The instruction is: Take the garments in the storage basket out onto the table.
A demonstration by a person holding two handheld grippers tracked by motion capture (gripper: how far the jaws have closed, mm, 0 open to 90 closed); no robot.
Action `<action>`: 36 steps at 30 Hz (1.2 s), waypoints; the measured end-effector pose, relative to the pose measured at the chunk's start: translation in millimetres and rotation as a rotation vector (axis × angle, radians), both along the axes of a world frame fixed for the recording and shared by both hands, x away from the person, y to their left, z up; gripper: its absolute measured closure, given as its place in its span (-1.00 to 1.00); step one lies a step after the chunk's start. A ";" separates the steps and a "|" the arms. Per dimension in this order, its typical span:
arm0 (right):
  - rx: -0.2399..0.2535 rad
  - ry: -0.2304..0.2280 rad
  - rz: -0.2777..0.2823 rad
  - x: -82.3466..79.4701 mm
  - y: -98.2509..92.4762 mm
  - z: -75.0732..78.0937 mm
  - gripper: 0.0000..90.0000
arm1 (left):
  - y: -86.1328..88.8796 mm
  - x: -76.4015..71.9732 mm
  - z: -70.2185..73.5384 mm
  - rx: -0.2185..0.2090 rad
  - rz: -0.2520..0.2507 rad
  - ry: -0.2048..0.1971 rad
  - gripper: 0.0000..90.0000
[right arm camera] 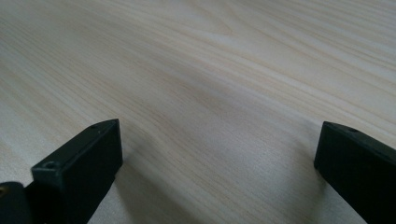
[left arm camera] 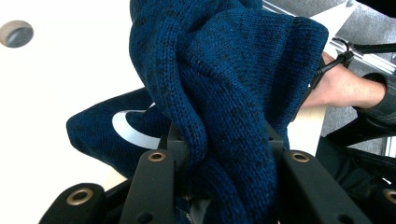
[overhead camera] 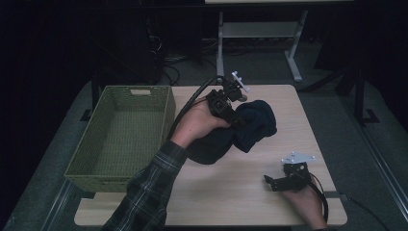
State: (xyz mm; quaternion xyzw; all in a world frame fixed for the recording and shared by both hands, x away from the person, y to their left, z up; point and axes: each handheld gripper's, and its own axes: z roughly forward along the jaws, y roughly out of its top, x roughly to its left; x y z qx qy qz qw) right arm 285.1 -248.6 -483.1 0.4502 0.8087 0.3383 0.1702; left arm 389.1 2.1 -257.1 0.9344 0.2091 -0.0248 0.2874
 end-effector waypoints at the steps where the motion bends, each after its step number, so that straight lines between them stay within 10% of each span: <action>1: 0.000 0.000 0.000 0.0 0.0 0.0 -0.99 | -1.1 0.7 -1.6 0.005 -0.009 0.001 0.50; 36: 0.002 0.005 0.001 0.2 0.4 0.0 -0.99 | -26.0 41.2 -117.3 -0.028 -0.011 0.133 0.47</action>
